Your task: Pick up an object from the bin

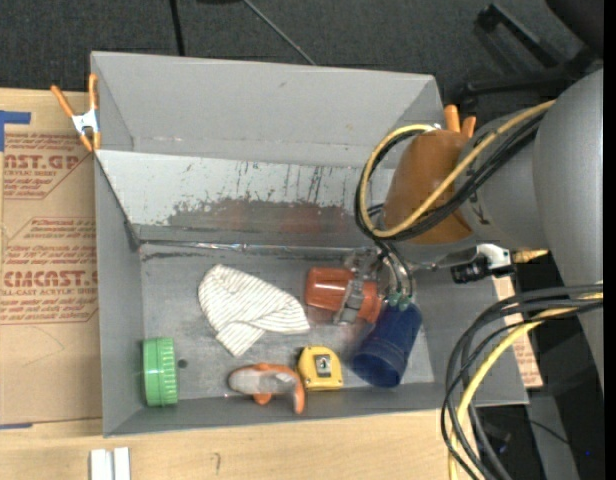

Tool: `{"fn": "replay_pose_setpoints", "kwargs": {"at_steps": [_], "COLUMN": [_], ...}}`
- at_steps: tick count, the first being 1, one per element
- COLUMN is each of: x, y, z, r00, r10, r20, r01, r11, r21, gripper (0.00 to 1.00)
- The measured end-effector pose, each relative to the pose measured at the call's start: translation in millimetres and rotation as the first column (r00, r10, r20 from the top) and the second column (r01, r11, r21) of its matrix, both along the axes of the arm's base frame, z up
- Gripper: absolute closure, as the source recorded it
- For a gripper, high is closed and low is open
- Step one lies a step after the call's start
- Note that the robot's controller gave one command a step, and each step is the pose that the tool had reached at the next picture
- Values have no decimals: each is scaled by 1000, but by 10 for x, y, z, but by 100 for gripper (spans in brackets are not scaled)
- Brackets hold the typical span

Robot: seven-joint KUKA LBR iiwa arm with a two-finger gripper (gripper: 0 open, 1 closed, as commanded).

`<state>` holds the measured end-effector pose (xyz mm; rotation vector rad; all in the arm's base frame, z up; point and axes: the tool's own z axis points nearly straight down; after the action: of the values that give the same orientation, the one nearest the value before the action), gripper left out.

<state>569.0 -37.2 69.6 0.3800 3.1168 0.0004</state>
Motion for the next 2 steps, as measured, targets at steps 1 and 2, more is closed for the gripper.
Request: {"fn": "replay_pose_setpoints", "kwargs": {"at_steps": [1,2], "x": [0,-7], "y": [0,1], "z": [0,21], "r00": [1000,1000], "r10": [0,0], "r20": [0,-3], "r01": [0,0], "r11": [1000,1000], "r21": [0,0], "gripper": [100,100]}}
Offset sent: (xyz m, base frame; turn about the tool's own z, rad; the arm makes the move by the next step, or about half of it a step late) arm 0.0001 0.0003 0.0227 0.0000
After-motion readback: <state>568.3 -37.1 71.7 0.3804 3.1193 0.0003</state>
